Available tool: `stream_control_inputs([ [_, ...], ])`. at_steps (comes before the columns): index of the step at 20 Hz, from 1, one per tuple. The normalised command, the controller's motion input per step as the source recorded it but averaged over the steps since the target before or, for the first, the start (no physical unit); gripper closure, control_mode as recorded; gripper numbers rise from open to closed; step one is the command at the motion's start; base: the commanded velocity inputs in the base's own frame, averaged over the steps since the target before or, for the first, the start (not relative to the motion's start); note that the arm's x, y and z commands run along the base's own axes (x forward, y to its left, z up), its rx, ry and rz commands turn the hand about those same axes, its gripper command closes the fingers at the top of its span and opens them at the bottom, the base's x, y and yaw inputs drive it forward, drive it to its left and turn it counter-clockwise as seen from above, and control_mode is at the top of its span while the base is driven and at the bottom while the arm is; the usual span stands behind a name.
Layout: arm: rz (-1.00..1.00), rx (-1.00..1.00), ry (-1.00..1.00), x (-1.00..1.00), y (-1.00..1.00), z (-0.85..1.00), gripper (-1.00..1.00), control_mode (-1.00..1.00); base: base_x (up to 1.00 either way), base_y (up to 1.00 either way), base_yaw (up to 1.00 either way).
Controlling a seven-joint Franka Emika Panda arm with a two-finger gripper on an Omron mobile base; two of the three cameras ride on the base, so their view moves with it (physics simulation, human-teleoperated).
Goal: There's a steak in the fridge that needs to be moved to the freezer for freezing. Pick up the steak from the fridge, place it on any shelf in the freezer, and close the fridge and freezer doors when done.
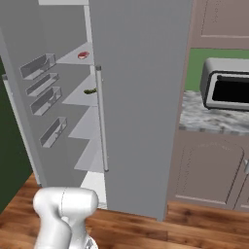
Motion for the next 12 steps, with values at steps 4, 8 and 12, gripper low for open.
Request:
stream_control_inputs([
  [4, -0.13, -0.15, 0.06, 0.67, 0.29, -0.6, -1.0, -1.0, 0.0, 0.0, 0.0],
  [8, -0.09, -0.14, 0.04, 0.72, 0.14, -0.66, -1.0, -1.0, 0.0, 0.0, 0.0],
  [12, -0.08, -0.11, 0.05, 0.73, 0.02, -0.5, -1.0, -1.0, 0.0, 0.0, 0.0],
])
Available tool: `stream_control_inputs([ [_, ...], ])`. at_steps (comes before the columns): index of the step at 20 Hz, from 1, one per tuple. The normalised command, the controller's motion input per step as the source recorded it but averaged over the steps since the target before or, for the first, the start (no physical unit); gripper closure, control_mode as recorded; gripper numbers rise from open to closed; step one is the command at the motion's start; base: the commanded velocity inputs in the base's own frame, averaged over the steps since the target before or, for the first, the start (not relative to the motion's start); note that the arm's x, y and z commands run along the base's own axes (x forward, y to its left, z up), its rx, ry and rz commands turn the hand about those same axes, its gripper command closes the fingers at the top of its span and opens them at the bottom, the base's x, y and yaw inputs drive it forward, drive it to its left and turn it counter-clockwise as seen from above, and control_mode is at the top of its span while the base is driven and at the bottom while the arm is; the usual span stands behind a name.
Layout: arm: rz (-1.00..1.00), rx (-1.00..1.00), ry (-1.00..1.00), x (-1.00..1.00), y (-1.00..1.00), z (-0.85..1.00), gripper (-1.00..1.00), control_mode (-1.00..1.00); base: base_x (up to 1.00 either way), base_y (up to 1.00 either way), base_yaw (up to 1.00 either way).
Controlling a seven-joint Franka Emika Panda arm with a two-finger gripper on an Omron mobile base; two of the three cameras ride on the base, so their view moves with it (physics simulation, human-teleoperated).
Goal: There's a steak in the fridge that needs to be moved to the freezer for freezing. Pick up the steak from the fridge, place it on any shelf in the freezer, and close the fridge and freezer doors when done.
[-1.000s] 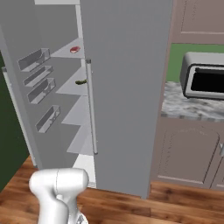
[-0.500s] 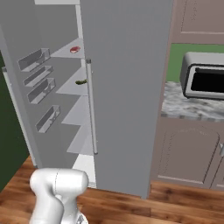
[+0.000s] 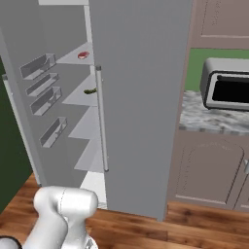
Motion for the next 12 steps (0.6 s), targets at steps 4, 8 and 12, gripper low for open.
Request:
stream_control_inputs([
  [4, -0.05, -0.1, 0.07, 0.8, 0.01, -0.5, -1.0, -1.0, 0.0, 0.0, 0.0],
  [8, -0.03, -0.11, 0.02, 0.76, 0.24, -0.61, -1.0, -1.0, 0.0, 0.0, 0.0],
  [12, -0.01, -0.14, 0.0, 0.63, 0.4, -0.71, -1.0, -1.0, 0.0, 0.0, 0.0],
])
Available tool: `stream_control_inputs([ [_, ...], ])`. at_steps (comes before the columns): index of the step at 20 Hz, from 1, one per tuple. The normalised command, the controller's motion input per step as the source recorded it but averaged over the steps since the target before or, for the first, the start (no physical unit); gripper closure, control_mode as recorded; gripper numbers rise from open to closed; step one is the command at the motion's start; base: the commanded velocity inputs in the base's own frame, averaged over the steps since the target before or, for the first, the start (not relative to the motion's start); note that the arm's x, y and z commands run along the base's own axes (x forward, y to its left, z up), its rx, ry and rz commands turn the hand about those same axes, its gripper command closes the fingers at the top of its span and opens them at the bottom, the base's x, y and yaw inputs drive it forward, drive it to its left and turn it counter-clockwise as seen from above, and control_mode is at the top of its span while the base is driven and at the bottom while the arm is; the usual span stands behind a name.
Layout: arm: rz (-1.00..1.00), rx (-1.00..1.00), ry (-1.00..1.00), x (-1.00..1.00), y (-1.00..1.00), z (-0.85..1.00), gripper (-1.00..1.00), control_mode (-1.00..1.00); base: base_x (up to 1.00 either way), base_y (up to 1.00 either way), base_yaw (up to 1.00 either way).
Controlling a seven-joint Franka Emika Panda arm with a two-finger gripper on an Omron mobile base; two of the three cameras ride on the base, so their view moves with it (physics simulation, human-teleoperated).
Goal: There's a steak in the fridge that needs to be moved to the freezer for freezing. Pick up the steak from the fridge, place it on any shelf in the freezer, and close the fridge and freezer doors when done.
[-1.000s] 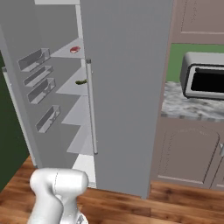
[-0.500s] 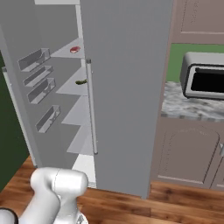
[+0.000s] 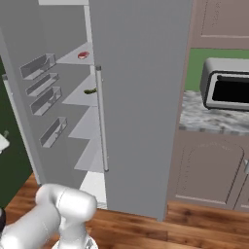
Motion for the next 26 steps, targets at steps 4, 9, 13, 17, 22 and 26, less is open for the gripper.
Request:
stream_control_inputs([
  [4, -0.01, -0.13, 0.01, 0.5, 0.37, -0.65, -1.0, -1.0, 0.0, 0.0, 0.0],
  [9, -0.02, -0.11, 0.02, 0.46, 0.18, -0.47, -1.0, -1.0, 0.0, 0.0, 0.0],
  [13, -0.04, -0.02, 0.06, 0.32, -0.06, -0.2, -1.0, -1.0, 0.0, 0.0, 0.0],
  [17, -0.02, 0.0, 0.12, 0.58, -0.24, -0.16, -1.0, -1.0, 0.0, 0.0, 0.0],
  [22, 0.0, 0.0, 0.14, 0.82, -0.21, -0.22, -1.0, -1.0, 0.0, 0.0, 0.0],
  [26, 0.0, 0.0, 0.11, 0.69, -0.4, -0.19, -1.0, -1.0, 0.0, 0.0, 0.0],
])
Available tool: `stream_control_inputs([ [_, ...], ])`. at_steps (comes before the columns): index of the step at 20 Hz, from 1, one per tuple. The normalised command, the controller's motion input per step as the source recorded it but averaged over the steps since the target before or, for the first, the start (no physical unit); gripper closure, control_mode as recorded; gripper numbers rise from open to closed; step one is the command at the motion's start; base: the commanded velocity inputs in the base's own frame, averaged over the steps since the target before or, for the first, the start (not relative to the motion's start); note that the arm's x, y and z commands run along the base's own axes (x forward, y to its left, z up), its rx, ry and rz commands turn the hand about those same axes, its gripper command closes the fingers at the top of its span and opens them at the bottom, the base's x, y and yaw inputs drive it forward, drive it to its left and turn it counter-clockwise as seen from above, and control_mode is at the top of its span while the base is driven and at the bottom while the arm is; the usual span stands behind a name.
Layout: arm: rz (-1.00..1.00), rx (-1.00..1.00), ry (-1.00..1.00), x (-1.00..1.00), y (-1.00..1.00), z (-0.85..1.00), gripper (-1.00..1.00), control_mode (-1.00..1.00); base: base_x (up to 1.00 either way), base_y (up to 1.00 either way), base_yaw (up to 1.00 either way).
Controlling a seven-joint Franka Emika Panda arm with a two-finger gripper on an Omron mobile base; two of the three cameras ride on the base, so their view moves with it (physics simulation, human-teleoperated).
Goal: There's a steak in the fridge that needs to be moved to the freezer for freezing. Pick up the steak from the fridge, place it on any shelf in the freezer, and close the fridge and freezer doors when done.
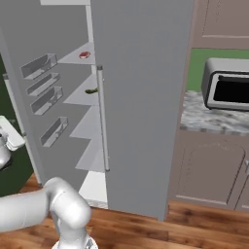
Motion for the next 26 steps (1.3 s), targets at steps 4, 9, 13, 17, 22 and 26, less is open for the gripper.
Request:
stream_control_inputs([
  [4, 0.0, 0.0, 0.05, 0.23, -0.85, -0.11, -1.0, -1.0, 0.0, 0.0, 0.0],
  [9, 0.0, 0.05, 0.0, 0.03, -1.0, -0.13, -1.0, -1.0, 0.0, 0.0, 0.0],
  [13, 0.0, 0.06, 0.0, 0.25, -1.0, -0.14, -1.0, -1.0, 0.0, 0.0, 0.0],
  [17, -0.01, 0.05, 0.05, 0.75, -1.0, -0.1, -1.0, -1.0, 0.0, 0.0, 0.0],
  [22, -0.01, 0.06, 0.08, 0.79, -1.0, -0.08, -1.0, -1.0, 0.0, 0.0, 0.0],
  [26, 0.0, 0.05, 0.06, 0.72, -1.0, -0.18, -1.0, -1.0, 0.0, 0.0, 0.0],
])
